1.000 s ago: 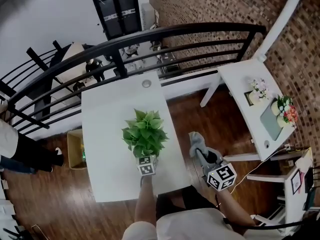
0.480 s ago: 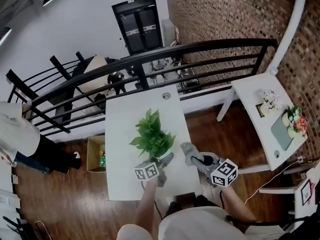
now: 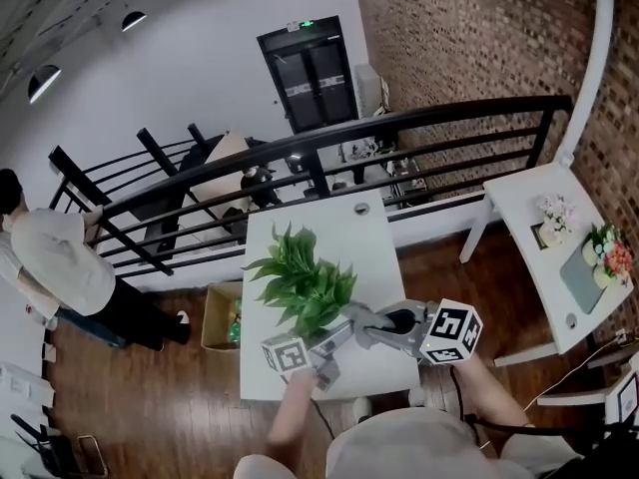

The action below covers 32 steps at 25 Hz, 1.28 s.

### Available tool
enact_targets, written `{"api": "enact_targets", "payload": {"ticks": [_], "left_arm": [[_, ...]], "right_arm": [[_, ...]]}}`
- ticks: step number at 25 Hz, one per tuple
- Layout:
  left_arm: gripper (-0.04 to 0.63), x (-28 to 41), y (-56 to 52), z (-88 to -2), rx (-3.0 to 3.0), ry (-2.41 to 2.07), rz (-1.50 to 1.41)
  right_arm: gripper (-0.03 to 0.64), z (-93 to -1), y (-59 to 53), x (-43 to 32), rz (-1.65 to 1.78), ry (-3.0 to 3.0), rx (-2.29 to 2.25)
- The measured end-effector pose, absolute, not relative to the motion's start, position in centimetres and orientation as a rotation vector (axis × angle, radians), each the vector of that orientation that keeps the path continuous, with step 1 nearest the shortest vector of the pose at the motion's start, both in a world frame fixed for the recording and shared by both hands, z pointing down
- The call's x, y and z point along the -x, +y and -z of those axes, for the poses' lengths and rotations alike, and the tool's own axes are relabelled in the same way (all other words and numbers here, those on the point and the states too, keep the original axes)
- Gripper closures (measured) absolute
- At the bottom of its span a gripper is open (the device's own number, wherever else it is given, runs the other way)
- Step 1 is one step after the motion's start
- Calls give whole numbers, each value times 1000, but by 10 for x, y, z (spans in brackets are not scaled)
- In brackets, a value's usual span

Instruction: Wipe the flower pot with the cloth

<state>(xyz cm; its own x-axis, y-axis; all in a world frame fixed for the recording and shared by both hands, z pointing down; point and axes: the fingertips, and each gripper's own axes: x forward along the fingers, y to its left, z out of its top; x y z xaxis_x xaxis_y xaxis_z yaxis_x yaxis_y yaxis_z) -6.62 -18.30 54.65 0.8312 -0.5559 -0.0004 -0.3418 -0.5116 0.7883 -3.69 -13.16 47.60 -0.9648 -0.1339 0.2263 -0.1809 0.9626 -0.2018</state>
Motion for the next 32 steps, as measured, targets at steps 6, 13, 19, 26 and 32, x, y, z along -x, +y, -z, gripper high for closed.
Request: {"api": "enact_targets", "payload": {"ticks": [6, 13, 19, 26, 32], "left_arm": [[80, 67, -158, -532, -2242, -628, 314], [80, 64, -126, -517, -2248, -526, 365], [81, 60, -106, -504, -2241, -396, 358], [81, 55, -96, -482, -2276, -282, 371], [81, 47, -88, -456, -2285, -169, 503]], "right_arm": [[601, -484, -120, 52, -292, -2846, -252], [600, -489, -138, 36, -540, -2882, -336], [598, -501, -152, 38, -678, -2834, -208], [598, -519, -161, 53, -915, -2737, 18], [598, -530, -149, 76, -1005, -2730, 196]]}}
